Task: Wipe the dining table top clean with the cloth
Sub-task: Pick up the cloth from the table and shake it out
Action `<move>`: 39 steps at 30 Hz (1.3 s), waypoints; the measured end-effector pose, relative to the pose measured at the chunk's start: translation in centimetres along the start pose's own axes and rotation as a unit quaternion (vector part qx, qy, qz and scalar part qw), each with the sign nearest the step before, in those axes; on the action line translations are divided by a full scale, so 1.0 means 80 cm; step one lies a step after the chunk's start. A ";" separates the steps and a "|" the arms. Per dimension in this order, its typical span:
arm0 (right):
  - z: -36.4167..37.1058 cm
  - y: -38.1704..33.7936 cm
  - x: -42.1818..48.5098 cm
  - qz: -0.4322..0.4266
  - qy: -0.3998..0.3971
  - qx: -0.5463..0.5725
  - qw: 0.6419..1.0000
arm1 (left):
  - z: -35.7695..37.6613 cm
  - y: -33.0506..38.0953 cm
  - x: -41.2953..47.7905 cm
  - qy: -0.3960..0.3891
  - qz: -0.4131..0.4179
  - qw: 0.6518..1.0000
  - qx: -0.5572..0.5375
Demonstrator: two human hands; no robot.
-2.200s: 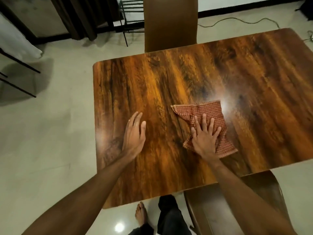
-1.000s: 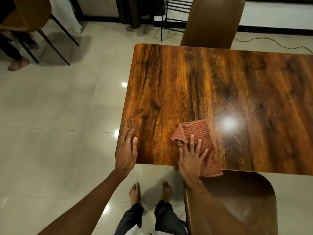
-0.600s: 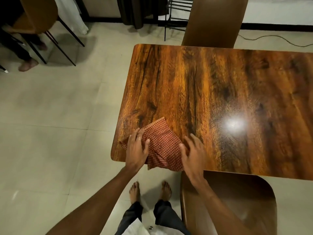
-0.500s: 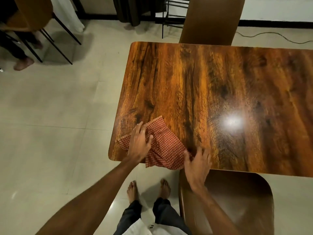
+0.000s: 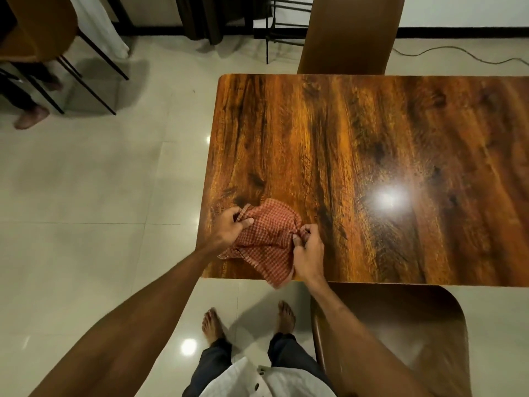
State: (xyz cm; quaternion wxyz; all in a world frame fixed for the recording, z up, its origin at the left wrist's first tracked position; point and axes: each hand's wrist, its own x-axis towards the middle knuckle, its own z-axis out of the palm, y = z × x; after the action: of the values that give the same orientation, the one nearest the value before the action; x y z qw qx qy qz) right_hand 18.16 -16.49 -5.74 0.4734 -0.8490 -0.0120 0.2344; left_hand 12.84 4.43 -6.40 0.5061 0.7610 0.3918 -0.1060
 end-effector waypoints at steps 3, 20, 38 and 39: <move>0.013 -0.040 0.023 0.006 -0.004 0.058 0.998 | -0.060 0.002 0.006 0.009 0.010 0.995 -0.103; 0.209 -0.376 0.104 0.047 -0.101 0.304 0.946 | -0.460 -0.005 0.078 0.021 0.112 0.920 -0.375; 0.327 -0.631 0.446 -0.081 -0.003 0.331 0.940 | -0.678 0.204 0.429 0.053 0.200 0.932 -0.299; 0.328 -0.652 0.472 -0.092 0.013 0.323 0.942 | -0.690 0.228 0.456 0.052 0.205 0.931 -0.299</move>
State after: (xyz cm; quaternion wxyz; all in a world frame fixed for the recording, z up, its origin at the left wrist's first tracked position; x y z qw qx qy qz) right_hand 51.52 42.39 10.31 0.7416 -0.6488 -0.0077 0.1702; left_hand 37.15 66.07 11.52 0.6998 0.6426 0.2669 0.1617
